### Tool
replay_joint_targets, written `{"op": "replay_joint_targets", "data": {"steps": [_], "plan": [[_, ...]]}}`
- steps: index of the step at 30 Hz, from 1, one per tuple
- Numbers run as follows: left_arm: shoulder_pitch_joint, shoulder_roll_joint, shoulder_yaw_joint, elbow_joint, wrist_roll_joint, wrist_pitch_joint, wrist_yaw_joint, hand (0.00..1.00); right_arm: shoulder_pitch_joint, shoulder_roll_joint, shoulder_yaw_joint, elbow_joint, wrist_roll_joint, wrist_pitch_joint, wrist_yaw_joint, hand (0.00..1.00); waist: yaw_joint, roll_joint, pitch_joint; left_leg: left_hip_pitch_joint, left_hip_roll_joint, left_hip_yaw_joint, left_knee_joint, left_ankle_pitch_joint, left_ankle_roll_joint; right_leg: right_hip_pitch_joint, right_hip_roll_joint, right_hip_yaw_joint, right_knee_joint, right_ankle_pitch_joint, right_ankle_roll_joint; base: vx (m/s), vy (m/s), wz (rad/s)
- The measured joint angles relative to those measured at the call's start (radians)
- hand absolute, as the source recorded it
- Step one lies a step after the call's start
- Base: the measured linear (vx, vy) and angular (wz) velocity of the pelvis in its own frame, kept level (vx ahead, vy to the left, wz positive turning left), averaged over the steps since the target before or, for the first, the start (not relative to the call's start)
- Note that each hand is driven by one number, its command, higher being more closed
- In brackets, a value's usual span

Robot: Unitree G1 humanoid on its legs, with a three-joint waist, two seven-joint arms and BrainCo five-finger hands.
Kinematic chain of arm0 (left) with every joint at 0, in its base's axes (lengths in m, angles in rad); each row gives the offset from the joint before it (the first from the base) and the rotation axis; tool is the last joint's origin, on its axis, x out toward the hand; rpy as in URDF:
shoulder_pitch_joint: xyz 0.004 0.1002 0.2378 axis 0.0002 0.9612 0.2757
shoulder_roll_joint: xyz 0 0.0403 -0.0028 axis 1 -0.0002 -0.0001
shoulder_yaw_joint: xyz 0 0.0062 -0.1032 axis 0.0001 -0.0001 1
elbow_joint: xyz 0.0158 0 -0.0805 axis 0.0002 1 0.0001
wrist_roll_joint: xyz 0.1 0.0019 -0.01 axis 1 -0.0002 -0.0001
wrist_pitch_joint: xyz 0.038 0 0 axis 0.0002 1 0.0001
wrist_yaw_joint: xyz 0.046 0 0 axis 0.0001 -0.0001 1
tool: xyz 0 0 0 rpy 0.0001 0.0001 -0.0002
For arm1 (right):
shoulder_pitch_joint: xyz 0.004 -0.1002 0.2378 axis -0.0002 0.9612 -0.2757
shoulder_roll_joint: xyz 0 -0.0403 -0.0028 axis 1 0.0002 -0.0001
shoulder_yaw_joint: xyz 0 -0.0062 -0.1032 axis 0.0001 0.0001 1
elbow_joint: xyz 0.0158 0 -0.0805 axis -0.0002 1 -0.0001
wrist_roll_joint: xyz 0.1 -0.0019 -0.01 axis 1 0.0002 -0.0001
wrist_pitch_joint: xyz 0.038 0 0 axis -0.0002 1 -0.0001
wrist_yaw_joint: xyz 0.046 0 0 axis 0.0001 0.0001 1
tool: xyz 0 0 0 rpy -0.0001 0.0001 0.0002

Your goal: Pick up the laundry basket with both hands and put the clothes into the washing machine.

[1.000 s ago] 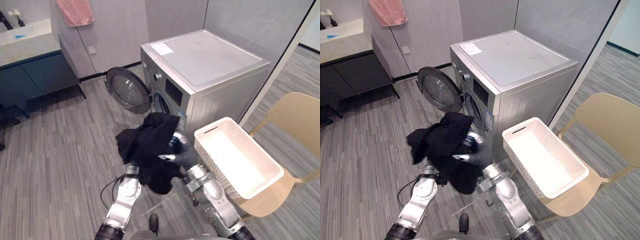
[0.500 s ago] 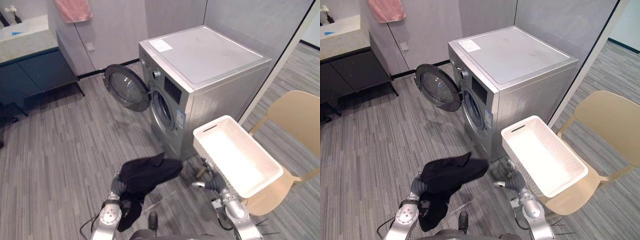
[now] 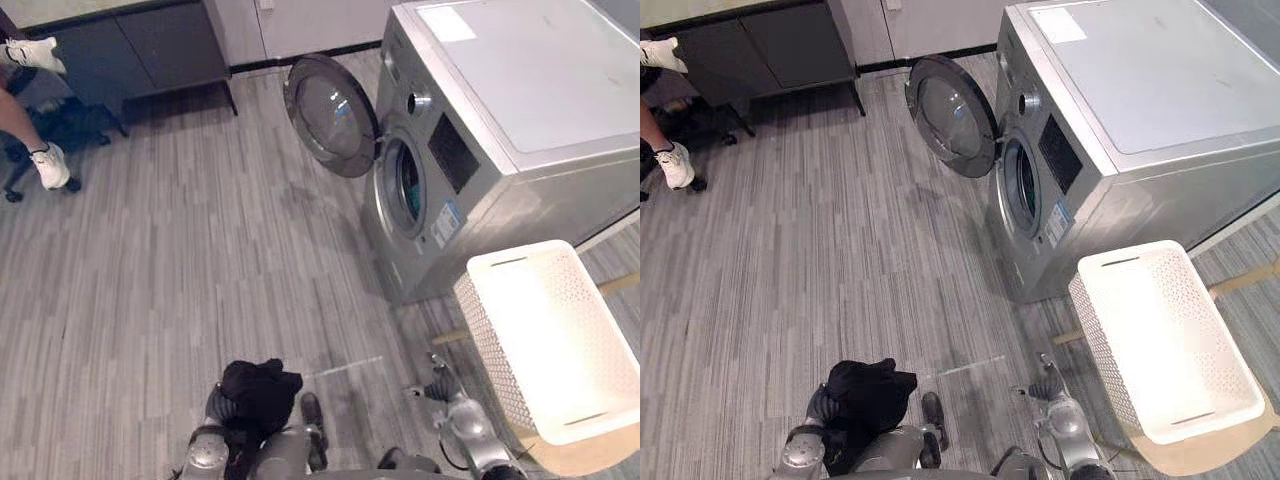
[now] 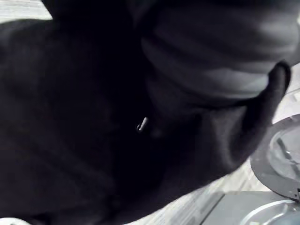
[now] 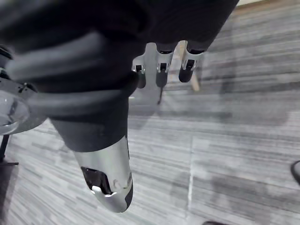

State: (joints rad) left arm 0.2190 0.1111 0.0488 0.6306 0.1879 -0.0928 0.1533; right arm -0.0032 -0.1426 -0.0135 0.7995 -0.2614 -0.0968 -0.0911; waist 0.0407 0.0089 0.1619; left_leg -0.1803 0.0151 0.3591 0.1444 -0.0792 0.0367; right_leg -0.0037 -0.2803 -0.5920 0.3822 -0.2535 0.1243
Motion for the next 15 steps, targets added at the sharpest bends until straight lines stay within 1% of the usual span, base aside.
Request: {"op": "replay_joint_targets", "data": {"steps": [1, 2, 3, 4, 5, 6, 7, 8, 9, 10, 11, 12, 13, 14, 15], "plan": [[0.007, -0.005, 0.0, 0.0, -0.001, 0.0, 0.0, 1.0, 0.003, -0.001, -0.003, 0.0, -0.002, 0.006, -0.001, 0.0, -0.001, 0.002, 0.0, 0.01, -0.007, -0.003, 0.007, -0.014, 0.002, -0.018, -0.026, 0.01, 0.073, 0.001, -0.008, 0.25, 0.241, 0.15], [0.016, -0.008, -0.001, 0.0, -0.002, 0.001, 0.0, 1.0, 0.013, -0.002, -0.005, -0.001, -0.003, 0.012, -0.002, 0.0, -0.006, 0.001, 0.001, 0.029, -0.021, -0.015, 0.013, -0.032, 0.015, -0.066, -0.071, 0.052, 0.222, 0.022, -0.069, 0.27, 0.22, 0.47], [0.009, 0.0, -0.003, -0.001, -0.003, 0.004, 0.001, 1.0, 0.028, 0.002, -0.006, -0.001, -0.002, 0.019, -0.003, 0.0, -0.03, 0.01, 0.009, 0.065, -0.027, -0.058, 0.016, -0.057, 0.025, -0.158, -0.081, 0.17, 0.419, 0.05, -0.129, 0.35, 0.218, 0.7], [-0.002, 0.01, -0.007, -0.001, -0.007, 0.008, 0.002, 1.0, 0.04, 0.006, -0.007, -0.001, 0.0, 0.02, -0.005, 0.0, -0.038, 0.013, 0.022, 0.094, -0.023, -0.09, 0.01, -0.067, 0.028, -0.192, -0.043, 0.223, 0.473, 0.014, -0.101, 0.31, 0.135, 0.73], [-0.006, 0.014, -0.009, -0.001, -0.009, 0.008, 0.002, 1.0, 0.045, 0.007, -0.007, -0.001, 0.004, 0.02, -0.006, 0.0, -0.044, 0.013, 0.027, 0.109, -0.021, -0.102, 0.005, -0.071, 0.03, -0.209, -0.024, 0.234, 0.479, -0.001, -0.102, 0.31, 0.083, 0.66], [-0.014, 0.02, -0.013, -0.001, -0.018, 0.008, 0.002, 1.0, 0.05, 0.013, -0.007, -0.002, 0.008, 0.02, -0.01, 0.0, -0.058, 0.022, 0.04, 0.147, -0.021, -0.13, -0.012, -0.084, 0.026, -0.271, 0.018, 0.243, 0.448, -0.023, -0.109, 0.32, 0.057, 0.47], [-0.02, 0.021, -0.014, -0.001, -0.019, 0.008, 0.002, 1.0, 0.05, 0.013, -0.006, -0.002, 0.01, 0.02, -0.014, 0.0, -0.062, 0.012, 0.042, 0.164, -0.021, -0.138, -0.017, -0.087, 0.027, -0.296, 0.037, 0.242, 0.422, -0.026, -0.102, 0.33, 0.041, 0.51], [-0.032, 0.021, -0.014, 0.0, -0.019, 0.008, 0.002, 1.0, 0.048, 0.012, -0.005, -0.003, 0.015, 0.02, -0.015, 0.0, -0.068, 0.011, 0.055, 0.187, -0.018, -0.15, -0.014, -0.094, 0.019, -0.328, 0.066, 0.241, 0.366, -0.031, -0.093, 0.36, 0.007, 0.51], [-0.047, 0.022, -0.016, 0.005, -0.019, 0.008, 0.002, 1.0, 0.048, 0.009, -0.006, -0.007, 0.017, 0.019, -0.016, 0.0, -0.079, 0.018, 0.063, 0.207, -0.016, -0.169, -0.008, -0.107, 0.013, -0.37, 0.097, 0.238, 0.264, -0.021, -0.089, 0.42, -0.032, 0.62], [-0.062, 0.02, -0.016, 0.006, -0.019, 0.008, 0.002, 1.0, 0.044, 0.005, -0.006, -0.015, 0.016, 0.019, -0.017, 0.0, -0.083, 0.005, 0.07, 0.226, -0.017, -0.183, -0.007, -0.116, 0.003, -0.396, 0.117, 0.231, 0.18, 0.005, -0.09, 0.44, -0.047, 0.67], [-0.076, 0.02, -0.019, 0.007, -0.019, 0.008, 0.002, 1.0, 0.042, 0.002, -0.006, -0.021, 0.016, 0.019, -0.018, 0.0, -0.084, 0.004, 0.077, 0.239, -0.017, -0.196, -0.007, -0.127, -0.013, -0.419, 0.132, 0.223, 0.093, 0.048, -0.093, 0.48, -0.084, 0.74], [-0.094, 0.024, -0.022, 0.007, -0.018, 0.007, 0.001, 1.0, 0.043, 0.001, -0.006, -0.03, 0.015, 0.019, -0.019, 0.0, -0.085, -0.011, 0.077, 0.262, -0.018, -0.21, -0.007, -0.147, -0.044, -0.425, 0.148, 0.204, -0.015, 0.122, -0.109, 0.49, -0.118, 0.77], [-0.093, 0.028, -0.029, 0.006, -0.018, 0.006, 0.001, 1.0, 0.051, 0.001, -0.004, -0.031, 0.015, 0.019, -0.019, 0.0, -0.086, -0.018, 0.073, 0.283, -0.021, -0.22, -0.004, -0.166, -0.071, -0.422, 0.149, 0.201, -0.04, 0.169, -0.142, 0.52, -0.138, 0.87], [-0.079, 0.041, -0.044, 0.005, -0.018, 0.004, 0.001, 1.0, 0.074, 0.002, 0.004, -0.031, 0.015, 0.019, -0.018, 0.0, -0.087, -0.037, 0.06, 0.305, -0.032, -0.231, 0.023, -0.186, -0.104, -0.409, 0.139, 0.203, -0.039, 0.244, -0.21, 0.69, -0.24, 0.74], [-0.077, 0.03, -0.047, 0.003, -0.017, 0.007, 0.001, 1.0, 0.069, -0.007, 0.005, -0.03, 0.015, 0.02, -0.013, 0.0, -0.088, -0.016, 0.058, 0.269, 0.0, -0.228, 0.163, -0.204, -0.138, -0.385, 0.156, 0.189, -0.011, 0.242, -0.224, 0.6, -0.24, 0.51]]}}
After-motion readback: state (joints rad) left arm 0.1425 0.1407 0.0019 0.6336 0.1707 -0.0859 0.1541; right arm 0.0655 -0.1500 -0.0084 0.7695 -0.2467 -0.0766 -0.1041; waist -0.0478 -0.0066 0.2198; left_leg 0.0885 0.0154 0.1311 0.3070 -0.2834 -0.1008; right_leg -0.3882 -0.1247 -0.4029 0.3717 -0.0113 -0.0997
